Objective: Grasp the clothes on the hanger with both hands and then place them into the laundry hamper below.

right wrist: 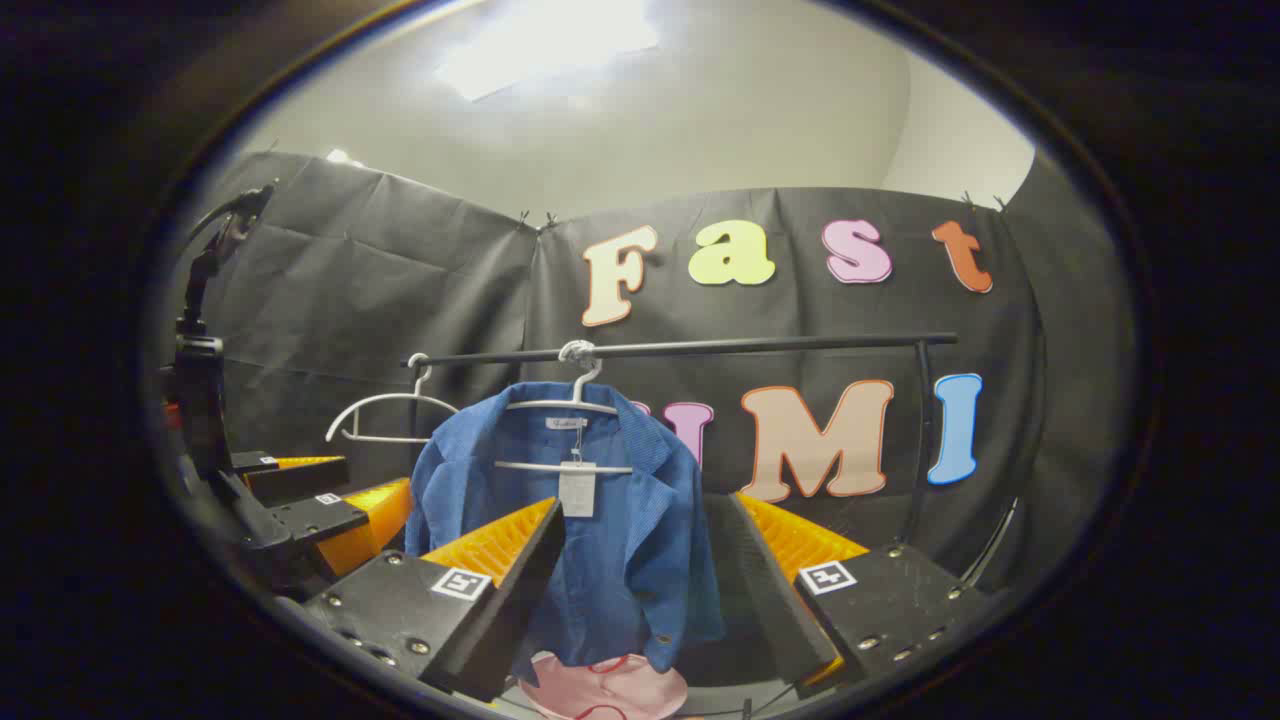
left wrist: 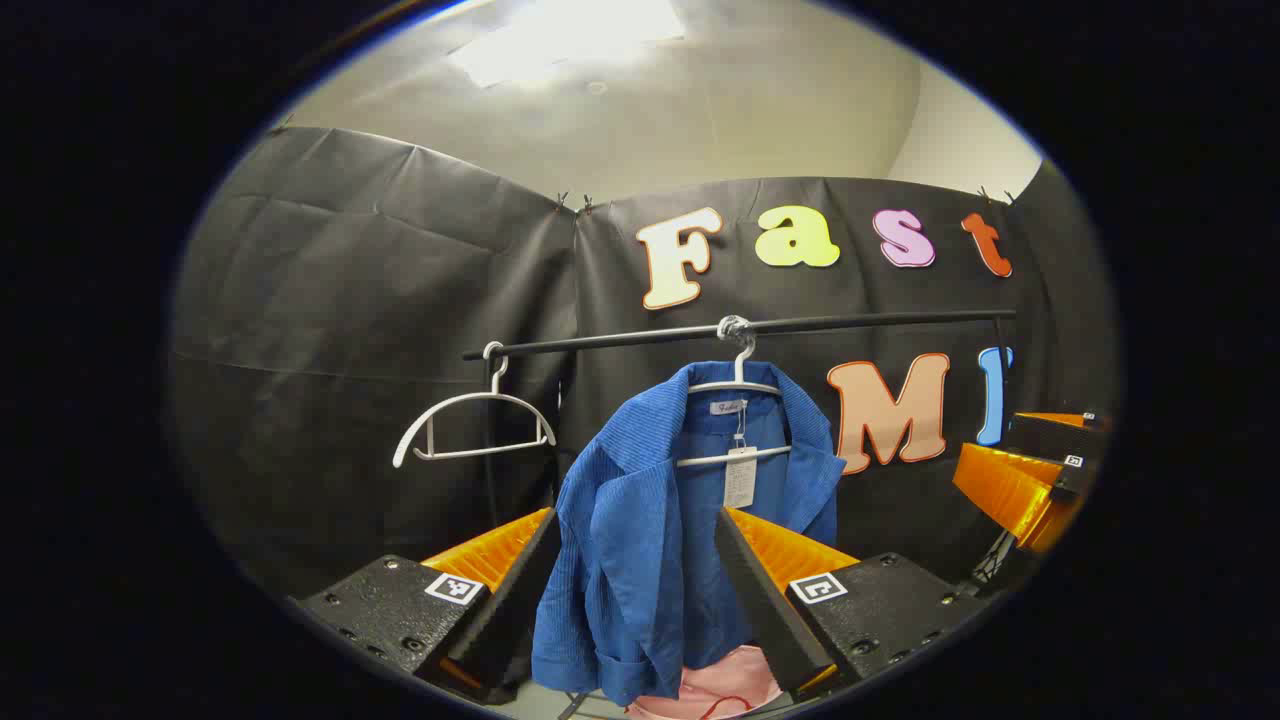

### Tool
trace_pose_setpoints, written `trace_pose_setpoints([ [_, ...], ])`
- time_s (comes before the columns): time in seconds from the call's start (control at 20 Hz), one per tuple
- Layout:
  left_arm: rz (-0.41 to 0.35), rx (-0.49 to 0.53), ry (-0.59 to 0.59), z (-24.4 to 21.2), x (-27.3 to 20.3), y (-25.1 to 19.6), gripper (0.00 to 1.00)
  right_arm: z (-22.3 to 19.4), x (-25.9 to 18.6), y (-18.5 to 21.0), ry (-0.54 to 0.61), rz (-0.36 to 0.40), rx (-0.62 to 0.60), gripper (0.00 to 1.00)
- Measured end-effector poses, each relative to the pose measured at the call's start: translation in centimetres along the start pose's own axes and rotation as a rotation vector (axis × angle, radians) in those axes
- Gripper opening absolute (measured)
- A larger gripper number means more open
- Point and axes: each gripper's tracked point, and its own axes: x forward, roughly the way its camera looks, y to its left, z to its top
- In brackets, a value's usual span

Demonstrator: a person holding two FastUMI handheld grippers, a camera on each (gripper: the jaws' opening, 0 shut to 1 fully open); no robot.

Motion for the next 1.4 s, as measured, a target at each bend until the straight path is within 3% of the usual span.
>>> trace_pose_setpoints([
  [0.15, 0.007, 0.001, 0.002, -0.1, 0.0, -0.1, 0.95, -0.2, 0.2, 0.2, 0.003, -0.002, 0.002, 0.93],
  [0.8, 0.067, 0.030, 0.049, -3.1, 1.3, 0.5, 0.93, -1.3, 1.1, 0.2, 0.031, -0.003, 0.005, 0.96],
  [0.9, 0.078, 0.038, 0.049, -3.3, 1.6, 0.5, 0.93, -1.5, 1.5, 0.3, 0.037, 0.003, 0.009, 0.93],
  [1.4, 0.119, 0.078, 0.082, -6.7, 5.7, 1.0, 0.92, -2.1, 4.2, -0.5, 0.043, -0.001, 0.004, 0.96],
])
